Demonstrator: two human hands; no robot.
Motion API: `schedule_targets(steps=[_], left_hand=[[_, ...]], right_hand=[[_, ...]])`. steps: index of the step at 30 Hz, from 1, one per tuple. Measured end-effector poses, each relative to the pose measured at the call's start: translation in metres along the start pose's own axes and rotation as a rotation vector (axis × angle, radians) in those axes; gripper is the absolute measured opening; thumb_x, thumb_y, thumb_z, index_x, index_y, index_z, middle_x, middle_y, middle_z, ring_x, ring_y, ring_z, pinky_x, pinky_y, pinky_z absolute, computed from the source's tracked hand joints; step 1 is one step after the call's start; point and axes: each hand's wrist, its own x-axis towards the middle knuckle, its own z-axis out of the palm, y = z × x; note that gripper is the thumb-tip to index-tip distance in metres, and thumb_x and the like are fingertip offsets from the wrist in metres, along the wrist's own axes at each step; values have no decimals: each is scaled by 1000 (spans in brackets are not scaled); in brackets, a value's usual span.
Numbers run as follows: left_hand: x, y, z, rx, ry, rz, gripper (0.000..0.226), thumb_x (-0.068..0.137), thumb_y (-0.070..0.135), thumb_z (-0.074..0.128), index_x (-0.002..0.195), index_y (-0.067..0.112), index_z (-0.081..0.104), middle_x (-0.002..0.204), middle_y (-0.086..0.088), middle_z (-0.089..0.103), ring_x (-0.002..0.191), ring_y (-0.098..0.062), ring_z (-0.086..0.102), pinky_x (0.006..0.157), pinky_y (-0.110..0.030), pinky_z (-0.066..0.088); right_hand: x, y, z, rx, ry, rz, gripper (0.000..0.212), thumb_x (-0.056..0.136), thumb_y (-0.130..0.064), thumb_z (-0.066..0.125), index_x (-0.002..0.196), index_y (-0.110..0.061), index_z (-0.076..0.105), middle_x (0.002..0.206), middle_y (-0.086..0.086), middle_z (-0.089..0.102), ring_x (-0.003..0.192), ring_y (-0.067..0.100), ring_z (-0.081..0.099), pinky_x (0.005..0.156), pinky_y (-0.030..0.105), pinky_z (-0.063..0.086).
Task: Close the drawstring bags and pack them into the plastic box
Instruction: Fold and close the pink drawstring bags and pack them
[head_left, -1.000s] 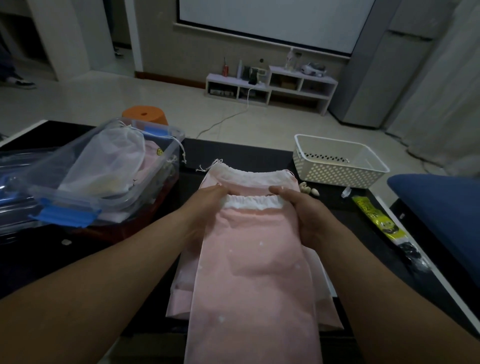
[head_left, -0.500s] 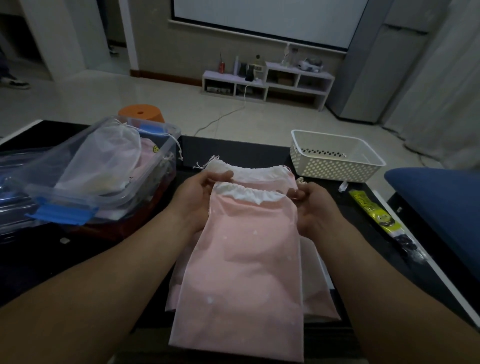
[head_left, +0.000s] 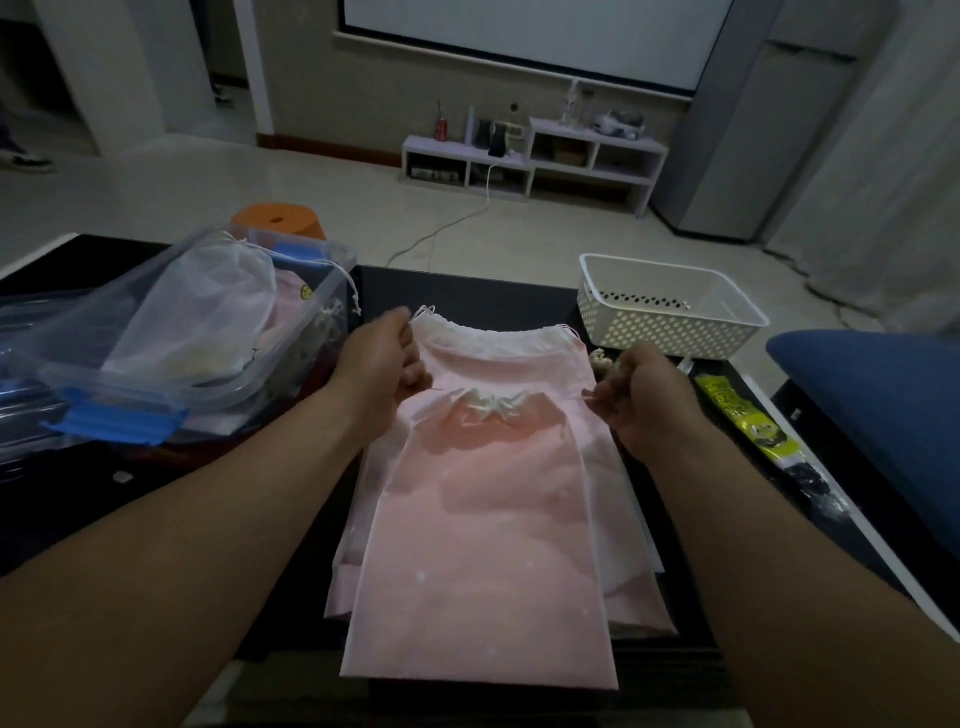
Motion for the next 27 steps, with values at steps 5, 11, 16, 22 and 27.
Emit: schedule_targets(steps=[5, 11, 16, 22, 27], left_hand=[[-21, 21, 34, 769, -299, 321, 39, 99, 48, 63, 81, 18, 47, 73, -2, 47, 64, -17, 47, 65, -37, 50], [-32, 14, 60, 889, -384, 407, 22, 111, 33, 44, 97, 33, 60, 56, 13, 55, 47, 3, 48, 53, -18, 37], [-19, 16, 56, 595, -275, 176, 37, 109, 39, 40, 81, 15, 48, 60, 0, 42, 48, -15, 36, 49, -26, 34], [-18, 15, 52, 290, -330, -13, 47, 110, 37, 40, 66, 23, 35, 58, 1, 27, 48, -13, 20, 47, -27, 14], [-12, 13, 47, 133, -316, -73, 47, 111, 38, 39, 67, 23, 37, 58, 1, 29, 48, -12, 20, 50, -29, 9]], right_hand=[[-19, -25, 31, -418, -273, -326, 25, 99, -23, 56, 84, -10, 72, 95, 14, 76, 94, 23, 71, 87, 39, 53], [-53, -28, 62, -594, -443, -515, 25, 101, -28, 57, 101, -15, 79, 106, 2, 76, 107, 17, 67, 86, 35, 50], [-32, -16, 48, -526, -287, -265, 19, 102, -17, 55, 113, -17, 71, 113, 5, 75, 112, 24, 70, 89, 38, 52], [-26, 23, 40, -766, -489, -226, 27, 96, -8, 65, 122, -9, 76, 111, 10, 78, 109, 28, 73, 104, 47, 56], [-29, 31, 42, -696, -528, -231, 20, 99, -8, 65, 114, -7, 78, 106, 13, 79, 106, 33, 75, 103, 53, 56]])
